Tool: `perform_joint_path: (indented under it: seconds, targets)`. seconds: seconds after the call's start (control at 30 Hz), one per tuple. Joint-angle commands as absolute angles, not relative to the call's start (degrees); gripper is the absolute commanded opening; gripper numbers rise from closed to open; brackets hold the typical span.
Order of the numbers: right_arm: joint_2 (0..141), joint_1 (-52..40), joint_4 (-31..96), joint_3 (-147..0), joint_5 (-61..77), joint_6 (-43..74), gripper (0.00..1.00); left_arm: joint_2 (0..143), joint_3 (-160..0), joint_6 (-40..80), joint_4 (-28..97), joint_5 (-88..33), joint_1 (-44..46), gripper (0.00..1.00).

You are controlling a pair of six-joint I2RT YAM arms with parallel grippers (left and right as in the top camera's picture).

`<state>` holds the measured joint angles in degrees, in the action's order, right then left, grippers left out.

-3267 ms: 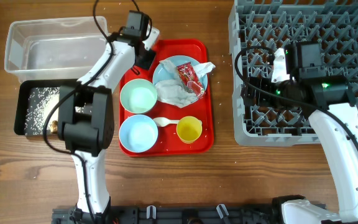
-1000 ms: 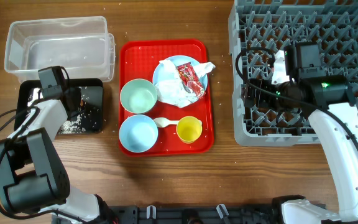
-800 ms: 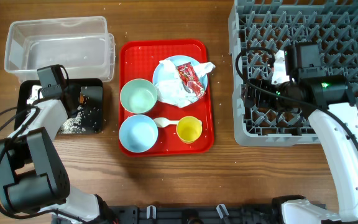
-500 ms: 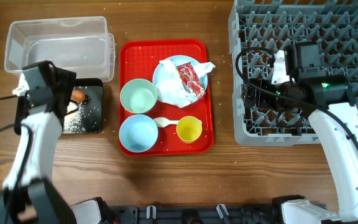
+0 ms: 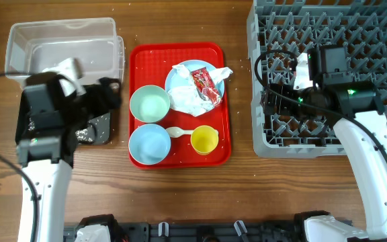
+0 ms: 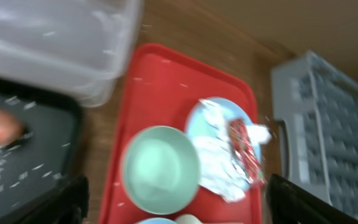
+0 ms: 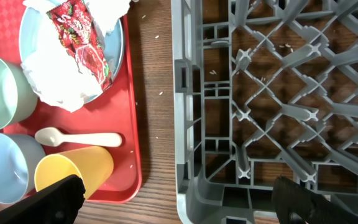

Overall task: Sort waste into correct bins and load items into the dishwasher rack
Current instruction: 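Grasp the tissue and red wrapper from the blue plate, left gripper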

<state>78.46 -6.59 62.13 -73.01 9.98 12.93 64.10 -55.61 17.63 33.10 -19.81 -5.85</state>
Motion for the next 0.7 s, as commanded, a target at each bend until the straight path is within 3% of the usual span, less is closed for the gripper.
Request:
perform_joint_path:
  seconds: [0.0,0.03,0.13,0.27,0.47,0.67]
  targets:
    - [78.6,-6.9,62.0,-74.1,9.5,14.2,1.0,67.9,-63.4,15.2,35.2,-12.8,6.9,0.95]
    - [78.5,-6.9,62.0,-74.1,10.2,14.2,1.0,70.3,-66.8,16.1,38.1,-8.6,10.5,0.99]
    - [78.5,-6.9,62.1,-74.1,10.5,14.7,1.0,80.2,-78.5,20.2,47.0,1.5,18.5,0.99]
    - [78.5,-6.9,62.7,-74.1,10.5,15.2,1.0,95.6,-94.4,23.6,53.1,2.7,22.7,1.0]
    - [78.5,-6.9,65.4,-74.1,10.3,15.0,1.0,115.5,-101.8,34.0,46.2,-0.3,26.0,1.0]
    - [78.5,-6.9,65.5,-74.1,10.3,15.0,1.0,124.9,-101.7,39.4,42.8,-0.5,29.8,1.0]
